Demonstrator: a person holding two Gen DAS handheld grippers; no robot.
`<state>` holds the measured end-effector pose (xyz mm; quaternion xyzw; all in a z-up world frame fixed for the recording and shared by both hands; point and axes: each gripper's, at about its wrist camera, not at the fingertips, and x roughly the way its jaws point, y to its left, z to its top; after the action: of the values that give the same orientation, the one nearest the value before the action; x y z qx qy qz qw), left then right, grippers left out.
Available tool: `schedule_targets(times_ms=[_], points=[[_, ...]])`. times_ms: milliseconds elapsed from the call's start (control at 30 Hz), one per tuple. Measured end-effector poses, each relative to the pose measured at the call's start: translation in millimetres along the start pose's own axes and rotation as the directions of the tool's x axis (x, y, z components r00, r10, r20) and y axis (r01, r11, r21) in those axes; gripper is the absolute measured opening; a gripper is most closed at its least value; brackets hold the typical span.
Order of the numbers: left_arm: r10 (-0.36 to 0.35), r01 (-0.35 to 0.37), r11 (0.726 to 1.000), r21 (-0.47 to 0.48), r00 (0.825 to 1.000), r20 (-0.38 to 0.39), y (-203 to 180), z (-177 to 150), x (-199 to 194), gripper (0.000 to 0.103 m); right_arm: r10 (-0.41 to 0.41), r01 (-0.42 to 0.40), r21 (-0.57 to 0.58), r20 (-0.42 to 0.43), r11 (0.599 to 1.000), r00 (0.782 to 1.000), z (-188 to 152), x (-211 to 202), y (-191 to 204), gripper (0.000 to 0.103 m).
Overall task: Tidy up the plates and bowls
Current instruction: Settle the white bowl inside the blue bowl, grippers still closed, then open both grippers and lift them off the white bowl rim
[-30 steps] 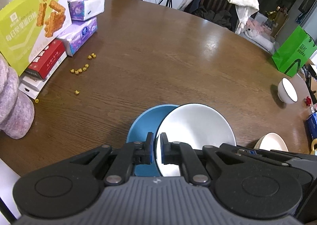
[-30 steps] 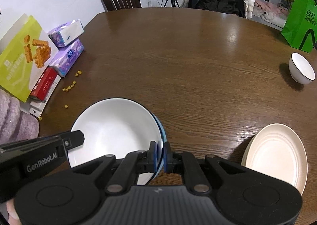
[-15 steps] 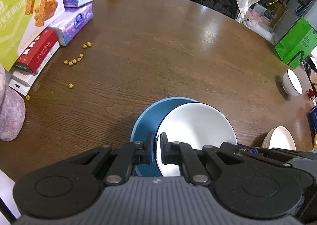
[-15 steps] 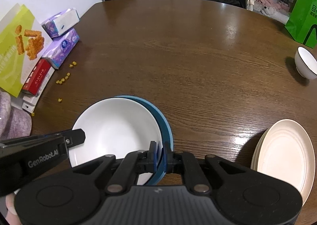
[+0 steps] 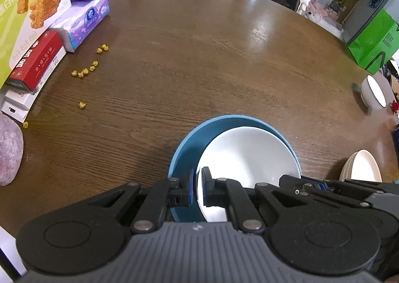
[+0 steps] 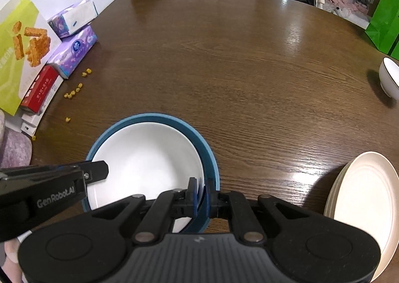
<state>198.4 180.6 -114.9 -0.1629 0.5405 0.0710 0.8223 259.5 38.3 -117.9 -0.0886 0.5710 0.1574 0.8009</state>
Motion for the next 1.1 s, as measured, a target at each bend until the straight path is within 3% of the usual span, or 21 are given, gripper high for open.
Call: schedule_targets(times_ms=[833, 1100], points=[[0.005, -0.004, 1.000, 0.021, 0.999, -0.040, 5.6, 1.8, 17.6, 0.007, -0.029, 0.028, -0.067, -0.017, 0.997, 0.999, 4.1, 17.9, 11.9, 0.007], [-0.021, 0.021, 1.000, 0.000, 0.999, -0.037, 10.9, 3.4, 13.0, 0.009, -0.006, 0.004, -0.063, -0.025, 0.998, 1.000, 8.3, 12.1, 13.3, 0.018]])
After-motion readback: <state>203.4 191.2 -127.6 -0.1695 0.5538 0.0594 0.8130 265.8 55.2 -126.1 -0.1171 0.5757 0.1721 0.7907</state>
